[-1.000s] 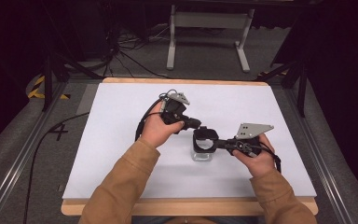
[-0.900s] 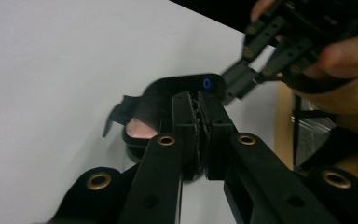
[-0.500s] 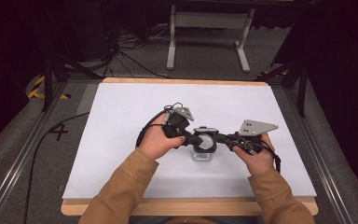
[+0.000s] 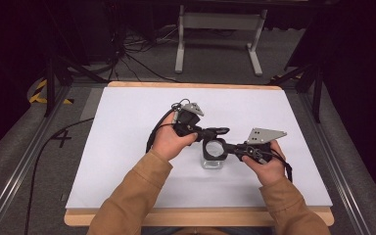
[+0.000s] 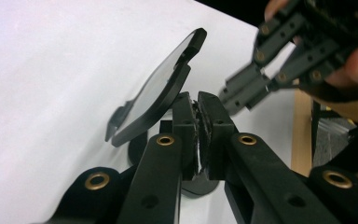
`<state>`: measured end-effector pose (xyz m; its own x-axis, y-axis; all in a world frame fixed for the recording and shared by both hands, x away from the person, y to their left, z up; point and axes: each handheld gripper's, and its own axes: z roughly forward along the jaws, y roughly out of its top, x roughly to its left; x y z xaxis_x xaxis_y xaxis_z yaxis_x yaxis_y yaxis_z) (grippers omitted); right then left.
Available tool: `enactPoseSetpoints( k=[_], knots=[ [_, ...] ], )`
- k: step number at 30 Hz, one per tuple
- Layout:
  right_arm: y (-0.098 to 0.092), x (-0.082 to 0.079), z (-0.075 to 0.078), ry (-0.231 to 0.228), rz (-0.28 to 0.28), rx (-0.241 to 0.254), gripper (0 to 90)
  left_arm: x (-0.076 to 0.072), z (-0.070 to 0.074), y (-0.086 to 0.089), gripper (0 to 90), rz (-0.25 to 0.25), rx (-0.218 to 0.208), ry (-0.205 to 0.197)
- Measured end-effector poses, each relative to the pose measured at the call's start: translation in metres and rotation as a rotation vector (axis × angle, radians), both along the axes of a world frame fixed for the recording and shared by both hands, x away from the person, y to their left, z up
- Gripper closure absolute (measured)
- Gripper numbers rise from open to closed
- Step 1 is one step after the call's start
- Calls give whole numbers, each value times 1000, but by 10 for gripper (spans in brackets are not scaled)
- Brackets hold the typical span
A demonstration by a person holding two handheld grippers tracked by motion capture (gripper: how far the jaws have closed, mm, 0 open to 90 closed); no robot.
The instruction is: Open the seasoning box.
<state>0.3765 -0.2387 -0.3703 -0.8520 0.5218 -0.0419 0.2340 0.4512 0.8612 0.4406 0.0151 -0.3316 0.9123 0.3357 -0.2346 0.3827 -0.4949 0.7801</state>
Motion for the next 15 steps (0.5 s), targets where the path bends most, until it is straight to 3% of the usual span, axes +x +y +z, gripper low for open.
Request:
enactPoseSetpoints(
  k=[4, 8, 15],
  knots=[
    [1, -1, -5, 25, 3, -14, 898, 7, -1, 0, 852, 33, -20, -7],
    [2, -1, -9, 45, 8, -33, 899, 12, 1, -1, 849, 54, -8, -21],
    [0, 0, -10, 51, 17, -24, 899, 20, 4, 0, 847, 93, -26, -26]
  ],
)
